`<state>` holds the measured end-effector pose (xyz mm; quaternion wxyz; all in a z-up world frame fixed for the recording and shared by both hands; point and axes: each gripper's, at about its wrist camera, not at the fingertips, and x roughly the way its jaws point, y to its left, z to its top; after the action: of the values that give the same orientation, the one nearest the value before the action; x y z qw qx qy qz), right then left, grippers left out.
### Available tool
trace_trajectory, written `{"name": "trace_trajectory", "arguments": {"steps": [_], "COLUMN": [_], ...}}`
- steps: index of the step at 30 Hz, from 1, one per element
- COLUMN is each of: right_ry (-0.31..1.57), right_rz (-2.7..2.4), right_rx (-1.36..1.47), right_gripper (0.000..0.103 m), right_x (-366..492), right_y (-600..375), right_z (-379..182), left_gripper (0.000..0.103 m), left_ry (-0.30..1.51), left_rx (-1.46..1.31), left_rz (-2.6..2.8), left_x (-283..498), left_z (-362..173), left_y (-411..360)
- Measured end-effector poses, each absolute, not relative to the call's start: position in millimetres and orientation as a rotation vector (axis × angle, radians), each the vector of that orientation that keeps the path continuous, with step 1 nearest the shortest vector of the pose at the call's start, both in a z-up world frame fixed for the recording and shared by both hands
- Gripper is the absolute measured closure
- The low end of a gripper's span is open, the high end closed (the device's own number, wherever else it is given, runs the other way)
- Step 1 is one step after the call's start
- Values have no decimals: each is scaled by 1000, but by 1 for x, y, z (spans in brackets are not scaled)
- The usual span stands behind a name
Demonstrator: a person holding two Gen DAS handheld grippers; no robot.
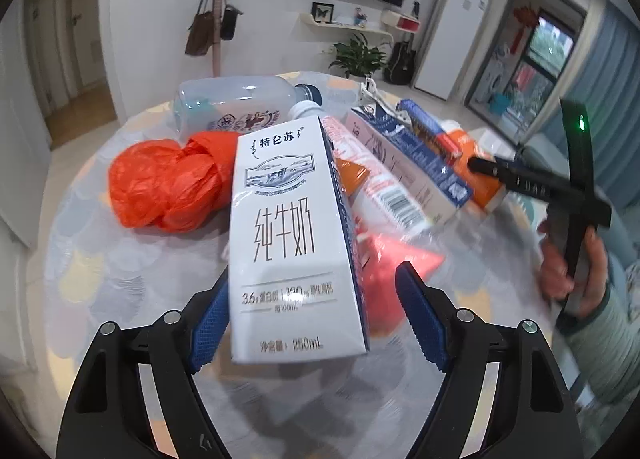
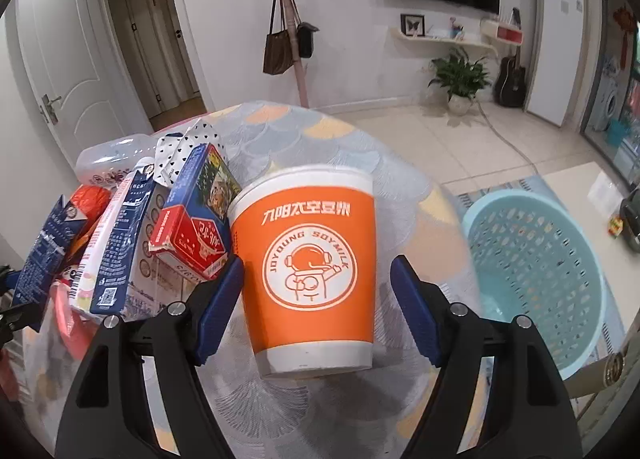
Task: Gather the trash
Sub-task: 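Grasp the white milk carton with left tool while right tool grasps orange paper cup, then carry both items over the blue basket and open both tools to drop them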
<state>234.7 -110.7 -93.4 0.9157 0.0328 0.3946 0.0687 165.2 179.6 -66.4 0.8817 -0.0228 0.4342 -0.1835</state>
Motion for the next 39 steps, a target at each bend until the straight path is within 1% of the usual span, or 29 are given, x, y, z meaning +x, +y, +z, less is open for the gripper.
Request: {"name": "trace_trajectory", "arguments": {"steps": [4, 6, 7, 8, 11, 14, 20, 23, 29, 34, 39], "right_ry": [823, 826, 829, 827, 803, 771, 696, 656, 594, 598, 657], "right_rz": [158, 148, 149, 154, 159, 153, 129, 100, 10, -79, -187], "right_rx": [62, 33, 22, 22, 27, 34, 104, 134, 183, 221, 274], "right_gripper": [31, 32, 36, 37, 38, 39, 39, 39, 39, 39, 39], "right_x": [230, 229, 229, 228, 221, 213, 198, 191, 177, 172, 172], "right_y": [-108, -105, -104, -104, -107, -115, -147, -171, -227, -274, -313], "right_z": [-95, -96, -97, -97, -94, -89, -66, -51, -32, -35, -59], "left_gripper": [26, 30, 33, 48, 47, 48, 48, 48, 48, 47, 47], "left_ry": [930, 942, 949, 957, 951, 904, 805, 757, 724, 740, 795], "left_rx": [-142, -160, -169, -178, -182, -173, -157, -131, -84, -55, -37], "left_rz": [-368, -342, -334, -324, -273, -260, -302, -351, -461, -537, -584], "left_x": [176, 180, 180, 181, 178, 168, 154, 156, 174, 191, 212], "left_z": [-75, -78, -79, -80, -77, -65, -22, 1, 20, 16, -5], "left_y": [184, 184, 184, 182, 180, 176, 144, 108, 22, -47, -109]}}
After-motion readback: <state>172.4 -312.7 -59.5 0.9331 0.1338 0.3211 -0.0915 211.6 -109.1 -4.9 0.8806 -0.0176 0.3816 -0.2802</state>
